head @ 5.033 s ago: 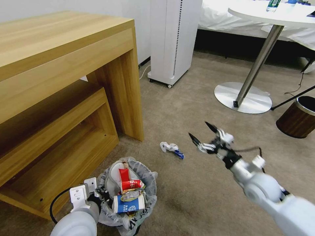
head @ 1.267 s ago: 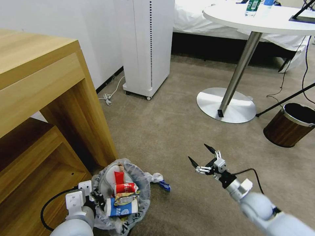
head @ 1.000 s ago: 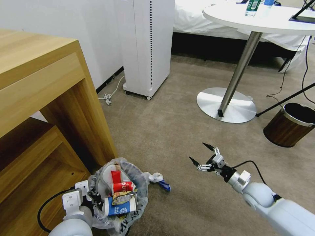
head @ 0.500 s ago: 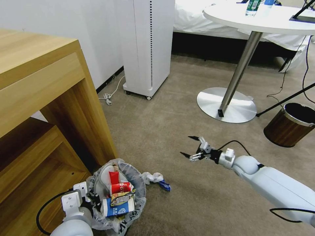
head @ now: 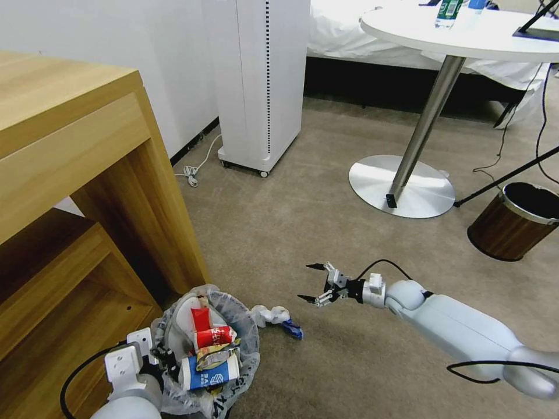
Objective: Pick up the trash bin and place the garbage on the floor into it.
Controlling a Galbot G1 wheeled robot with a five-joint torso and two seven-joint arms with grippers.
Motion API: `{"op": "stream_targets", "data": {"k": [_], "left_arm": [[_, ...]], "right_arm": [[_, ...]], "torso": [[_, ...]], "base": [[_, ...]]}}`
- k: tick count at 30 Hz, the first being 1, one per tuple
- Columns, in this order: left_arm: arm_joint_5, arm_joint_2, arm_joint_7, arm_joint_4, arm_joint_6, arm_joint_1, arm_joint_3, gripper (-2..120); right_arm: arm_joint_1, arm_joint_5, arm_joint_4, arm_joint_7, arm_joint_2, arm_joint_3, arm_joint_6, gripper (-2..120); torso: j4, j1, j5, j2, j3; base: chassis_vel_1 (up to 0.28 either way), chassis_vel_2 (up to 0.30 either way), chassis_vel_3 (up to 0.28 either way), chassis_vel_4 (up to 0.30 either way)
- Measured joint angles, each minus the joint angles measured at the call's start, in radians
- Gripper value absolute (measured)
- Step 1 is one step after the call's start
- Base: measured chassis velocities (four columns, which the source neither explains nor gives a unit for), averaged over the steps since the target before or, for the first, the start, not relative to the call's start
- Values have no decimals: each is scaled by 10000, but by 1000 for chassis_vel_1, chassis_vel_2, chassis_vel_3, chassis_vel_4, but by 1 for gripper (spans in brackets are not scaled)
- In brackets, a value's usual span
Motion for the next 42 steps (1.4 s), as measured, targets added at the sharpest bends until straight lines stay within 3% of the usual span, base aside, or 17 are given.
{"op": "stream_targets", "data": {"k": [2, 3, 4, 7, 11, 26, 42], "left_arm": [[8, 0, 11, 0, 0, 5, 0, 0], [10, 38, 28, 0, -10, 18, -20, 0], [10, 38, 28, 0, -10, 18, -20, 0], [-54, 104, 33, 79, -47, -36, -33, 0], [-101, 162, 8, 167, -59, -84, -24, 0], [-119, 334, 0, 394, -108, -284, 168, 0], [-98, 405, 19, 488, -167, -333, 271, 0]], "right_arm": [[135, 1, -305, -112, 196, -110, 17, 100], [352, 28, -1024, -207, 783, -282, 148, 100], [352, 28, -1024, -207, 783, -282, 148, 100], [470, 76, -2103, -511, 1926, -360, 326, 100], [463, 170, -2499, -679, 2460, -433, 318, 100], [-147, 559, -3077, -549, 2724, -595, 186, 100], [-548, -53, -4608, -467, 3671, -271, 429, 100]], "torso": [[2, 0, 0, 0, 0], [-1, 0, -5, 0, 0], [-1, 0, -5, 0, 0], [2, 0, -1, 0, 0], [3, 0, -7, 0, 0], [-1, 0, 2, 0, 0], [0, -1, -3, 1, -1]], "base": [[0, 0, 0, 0], [0, 0, 0, 0], [0, 0, 0, 0], [0, 0, 0, 0], [0, 0, 0, 0], [0, 0, 0, 0], [0, 0, 0, 0]]}}
